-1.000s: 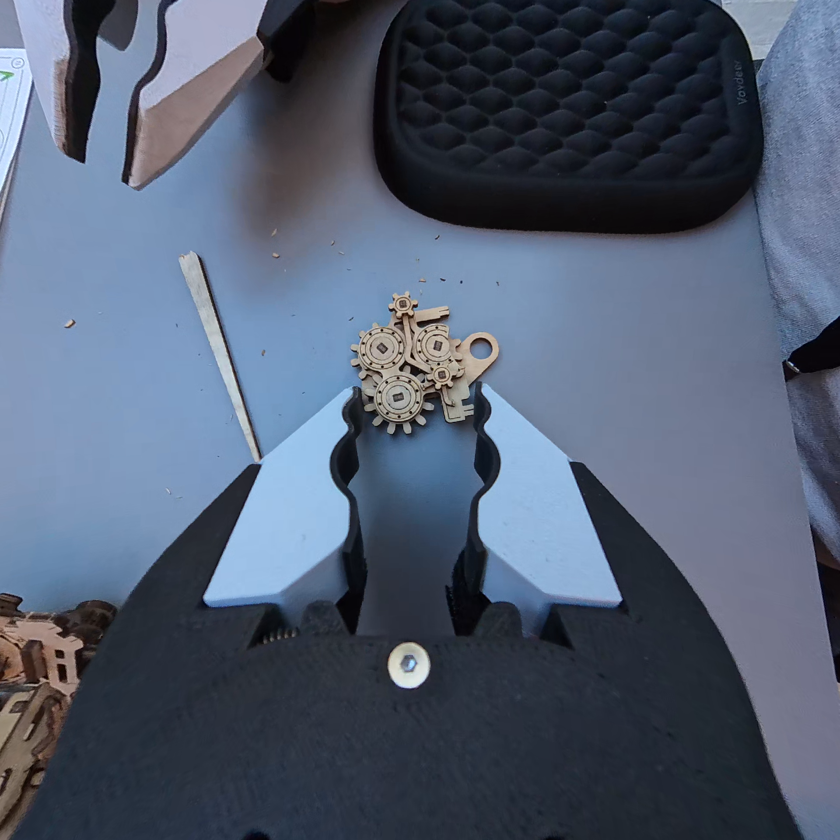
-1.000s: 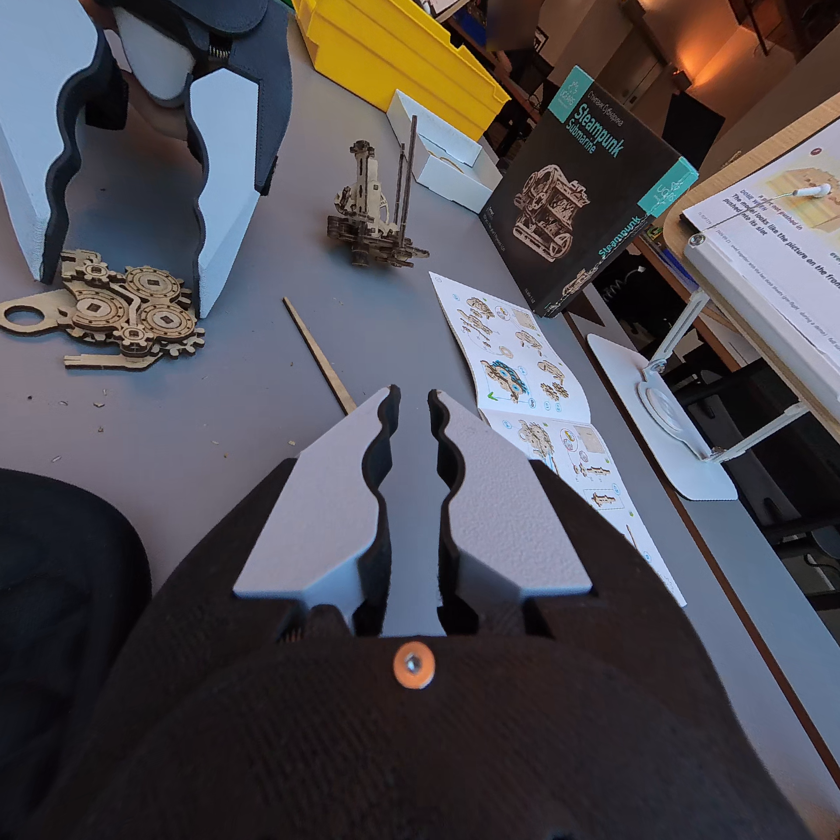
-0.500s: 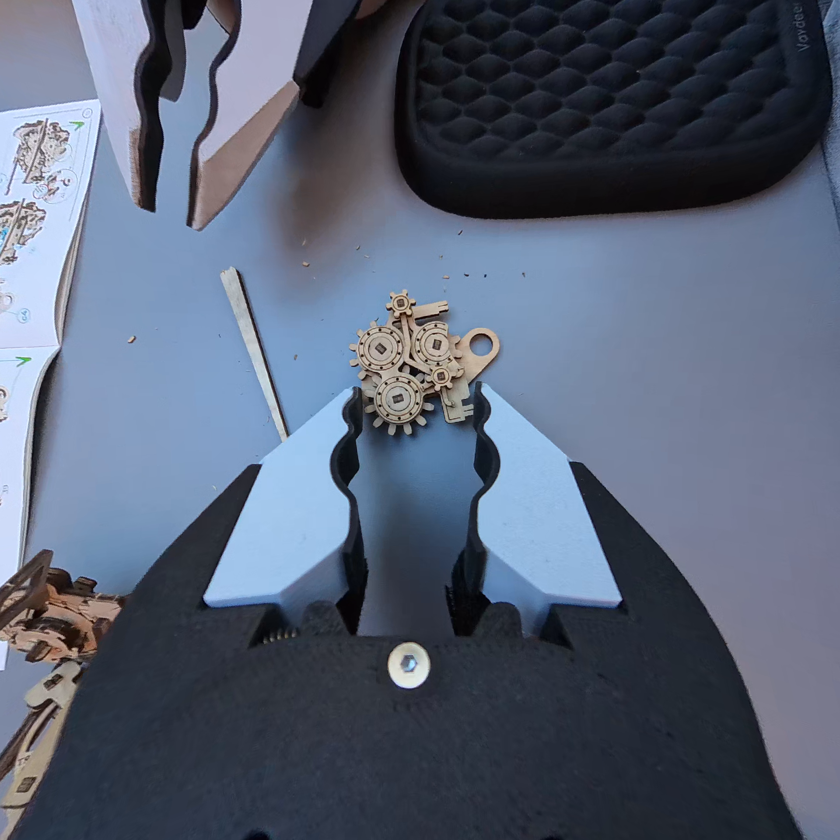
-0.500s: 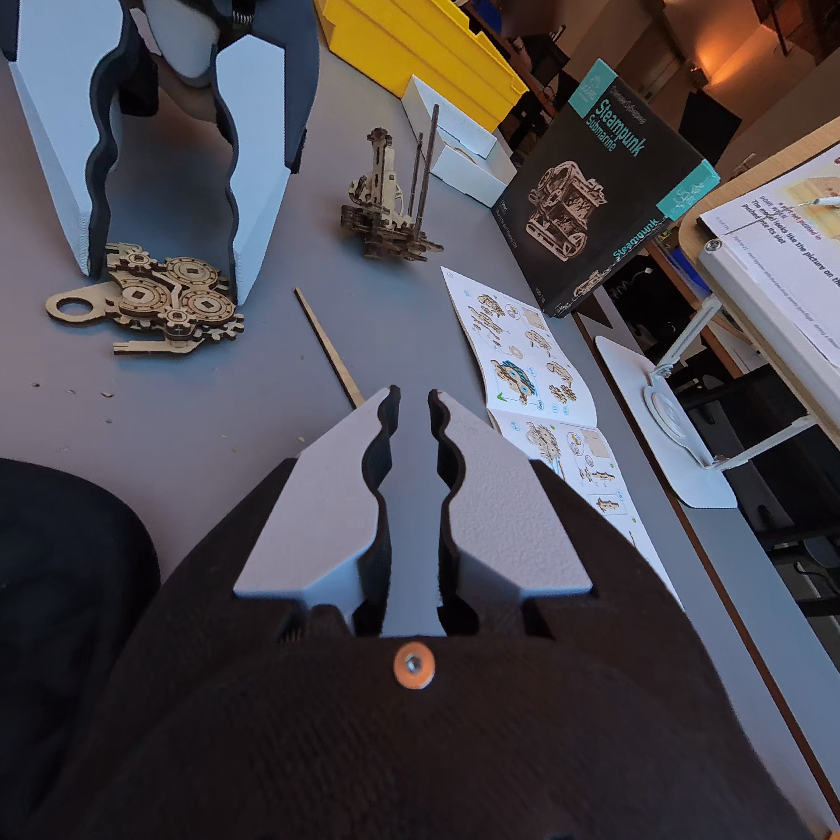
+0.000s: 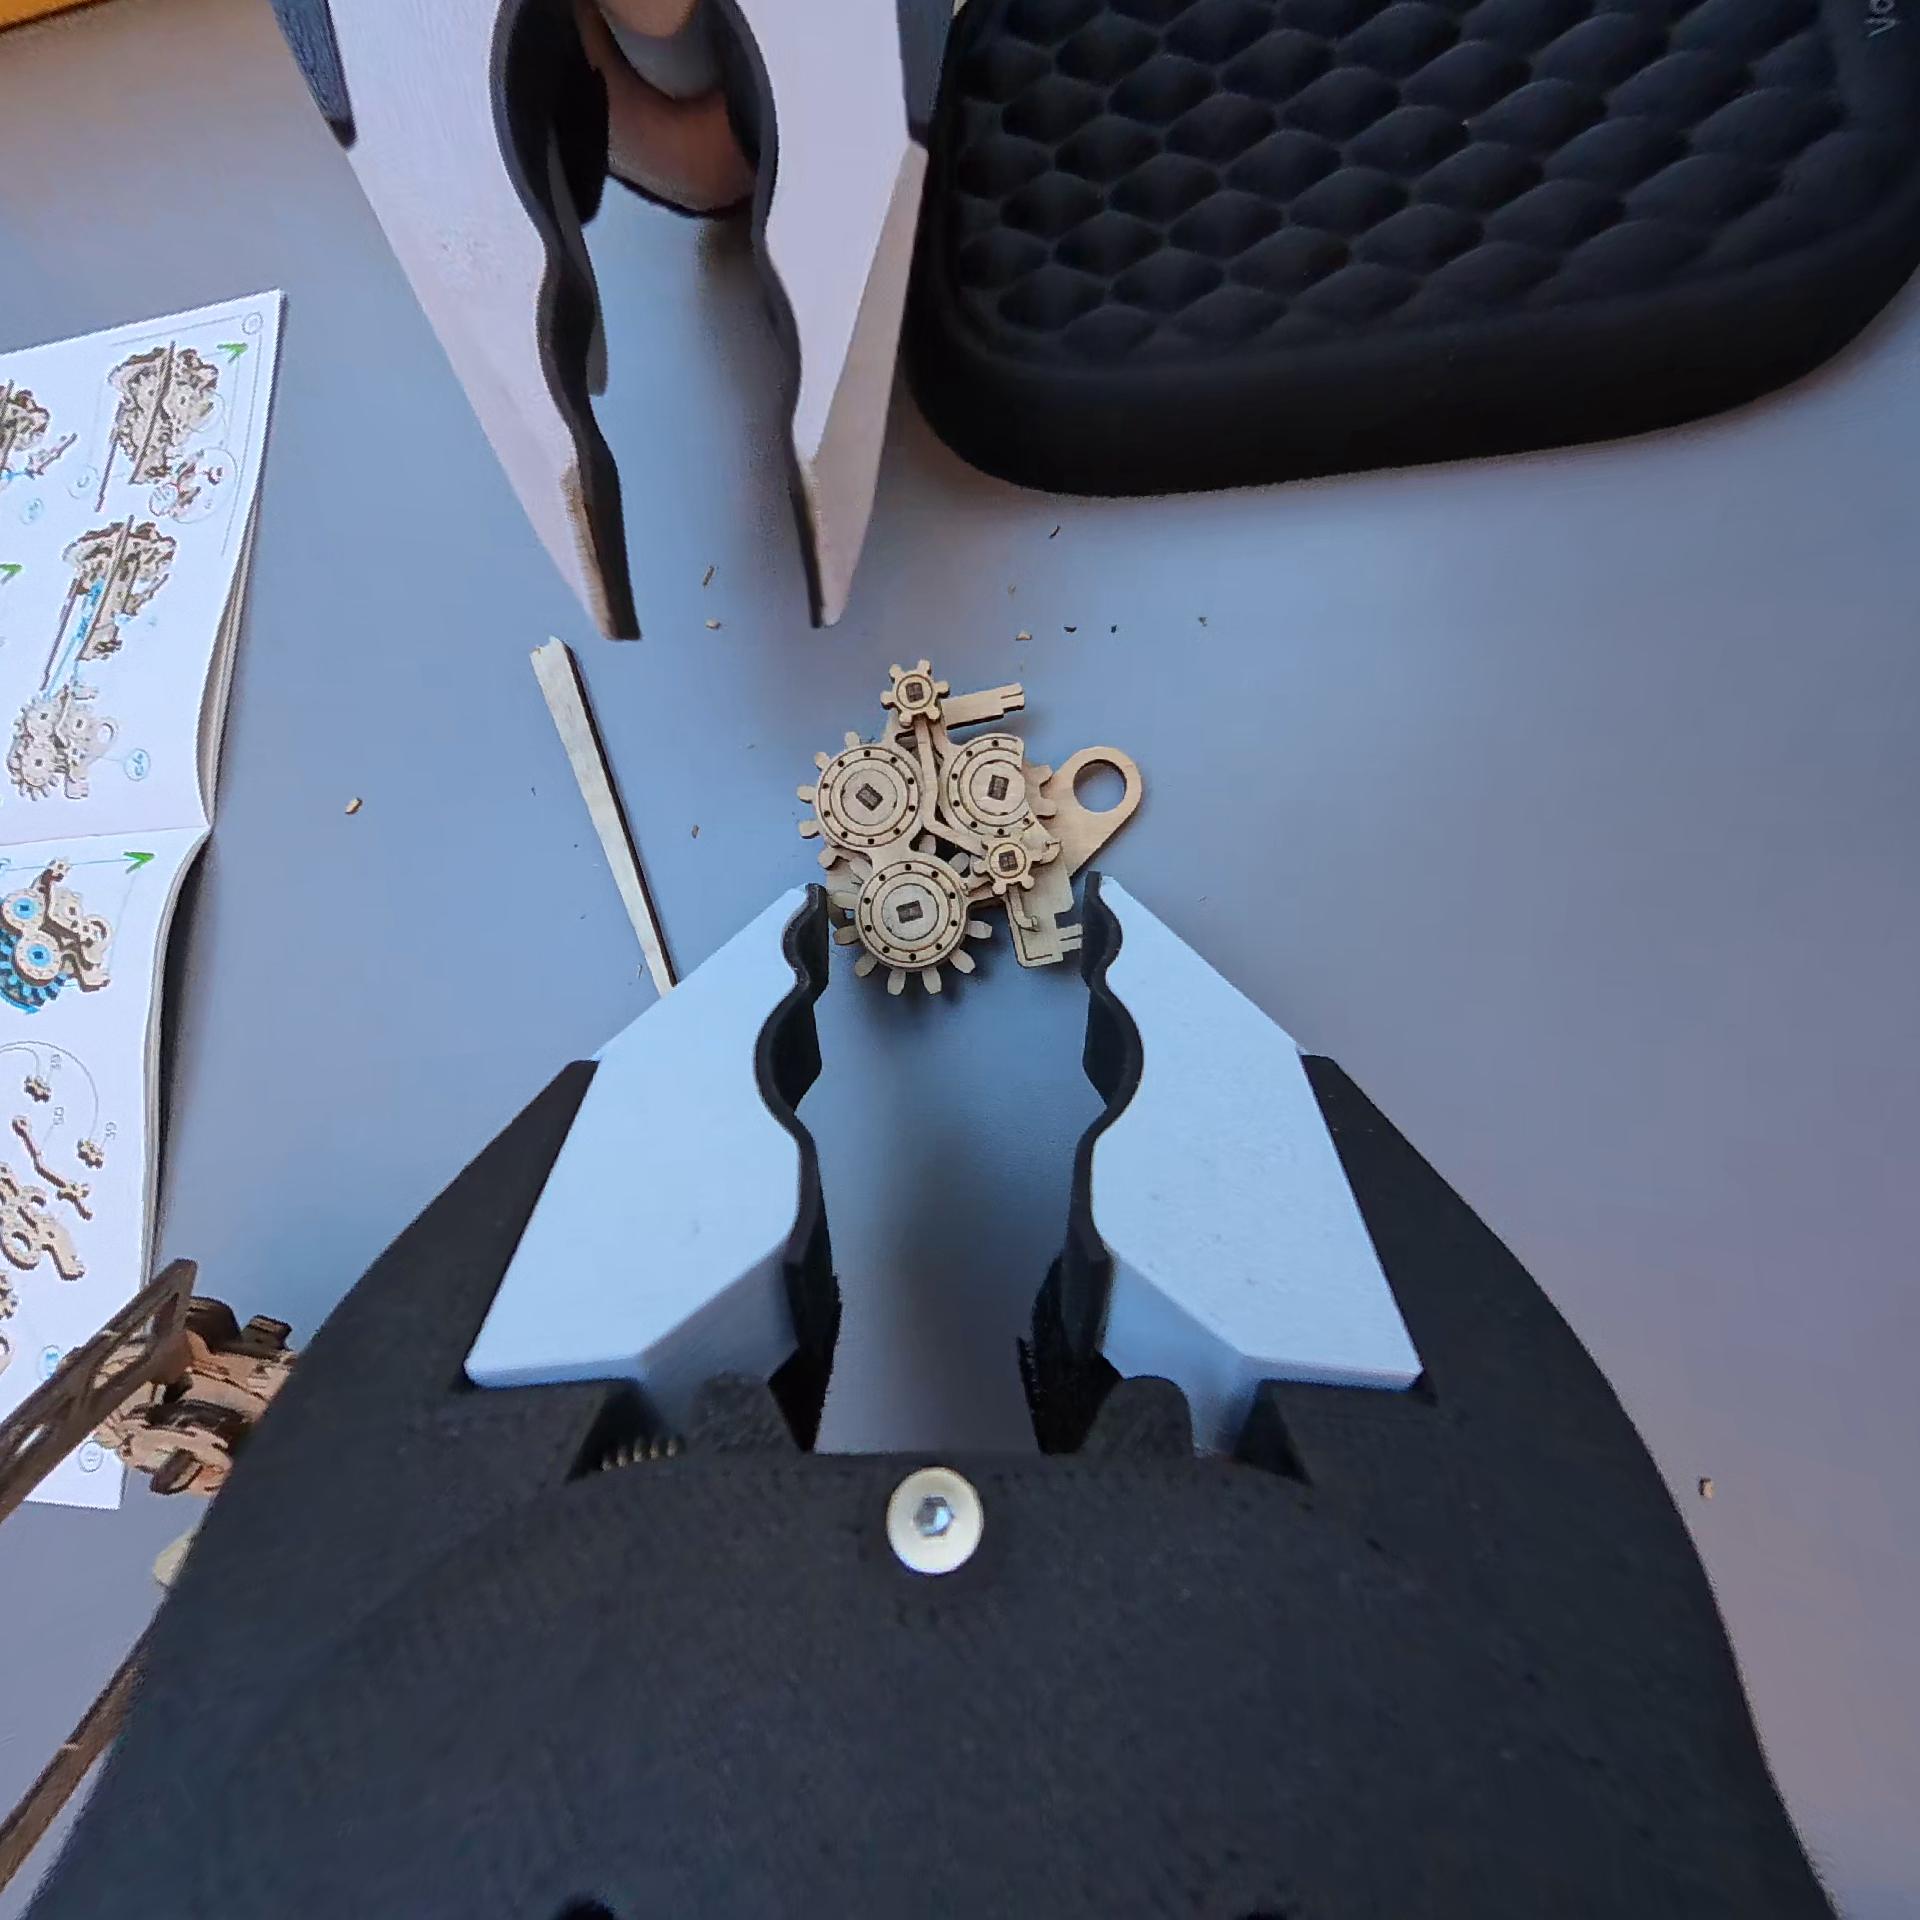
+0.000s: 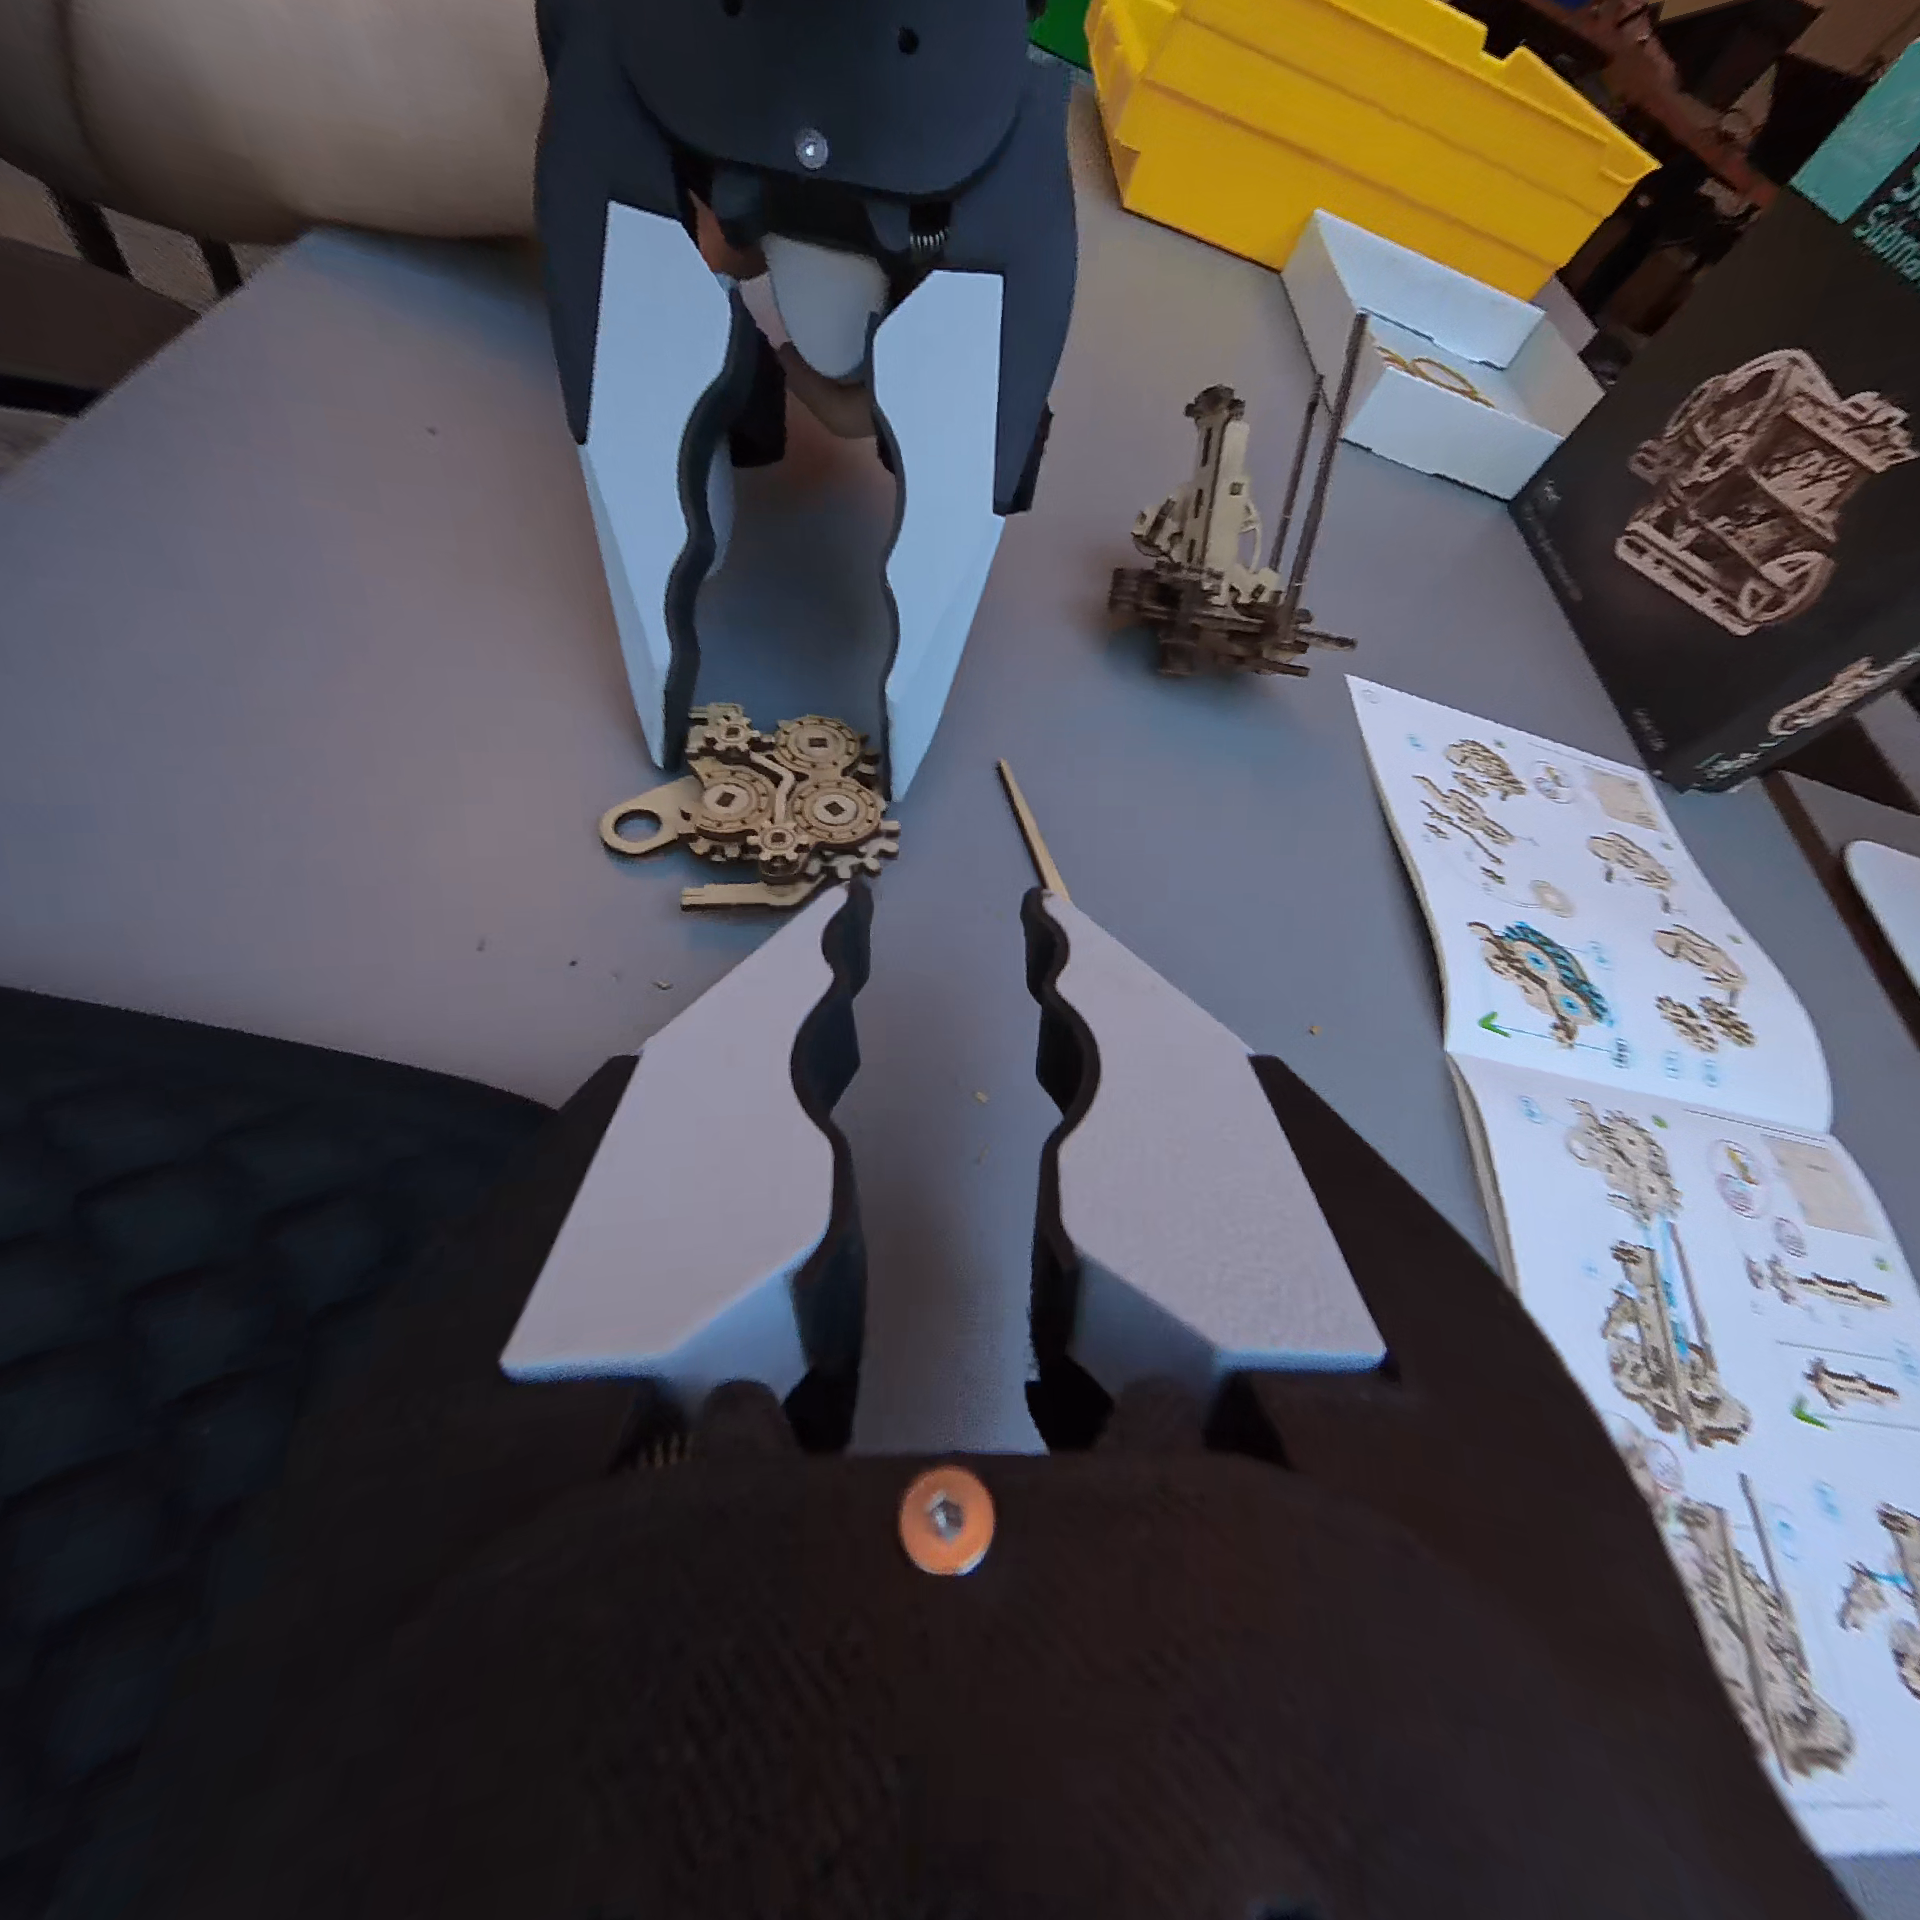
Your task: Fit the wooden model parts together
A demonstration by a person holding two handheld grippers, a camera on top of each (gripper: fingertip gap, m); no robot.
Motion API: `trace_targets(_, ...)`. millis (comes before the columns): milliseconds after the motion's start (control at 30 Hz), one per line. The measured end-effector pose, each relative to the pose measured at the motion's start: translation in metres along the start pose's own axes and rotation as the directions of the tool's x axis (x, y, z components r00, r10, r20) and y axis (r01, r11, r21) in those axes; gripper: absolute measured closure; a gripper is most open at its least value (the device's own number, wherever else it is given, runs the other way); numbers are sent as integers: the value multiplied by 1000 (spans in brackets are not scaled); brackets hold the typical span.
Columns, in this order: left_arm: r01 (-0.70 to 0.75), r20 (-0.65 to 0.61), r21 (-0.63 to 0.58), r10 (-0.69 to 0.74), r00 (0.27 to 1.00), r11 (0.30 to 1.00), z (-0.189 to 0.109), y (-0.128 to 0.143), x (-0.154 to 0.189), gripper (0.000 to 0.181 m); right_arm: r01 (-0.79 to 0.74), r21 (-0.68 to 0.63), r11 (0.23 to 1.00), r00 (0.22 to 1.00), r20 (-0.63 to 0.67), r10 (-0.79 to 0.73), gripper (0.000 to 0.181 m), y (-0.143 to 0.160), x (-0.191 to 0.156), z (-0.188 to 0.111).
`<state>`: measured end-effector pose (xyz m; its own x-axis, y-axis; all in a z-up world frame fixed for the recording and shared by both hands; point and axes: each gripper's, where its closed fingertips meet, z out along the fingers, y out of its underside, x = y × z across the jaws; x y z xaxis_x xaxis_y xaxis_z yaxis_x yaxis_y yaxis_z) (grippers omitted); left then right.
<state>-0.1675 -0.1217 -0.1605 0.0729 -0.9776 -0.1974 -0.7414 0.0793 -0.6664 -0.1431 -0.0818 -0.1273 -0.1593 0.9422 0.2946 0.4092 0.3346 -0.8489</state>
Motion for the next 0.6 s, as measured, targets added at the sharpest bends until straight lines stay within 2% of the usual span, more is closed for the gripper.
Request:
trace_targets(133, -15, 14, -5, 15, 1000, 1000, 0, 0, -1, 133, -85, 48, 995, 990, 117, 79, 135, -13, -15, 1)
trace_targets(233, -20, 19, -8, 20, 1000, 1000, 0, 0, -1, 133, -96, 23, 995, 985, 149, 91, 121, -14, -23, 7)
trace_targets(600, -50, 48, -7, 50, 998, 999, 1, -3, -3, 133, -70, -77, 995, 990, 113, 78, 124, -7, -30, 25)
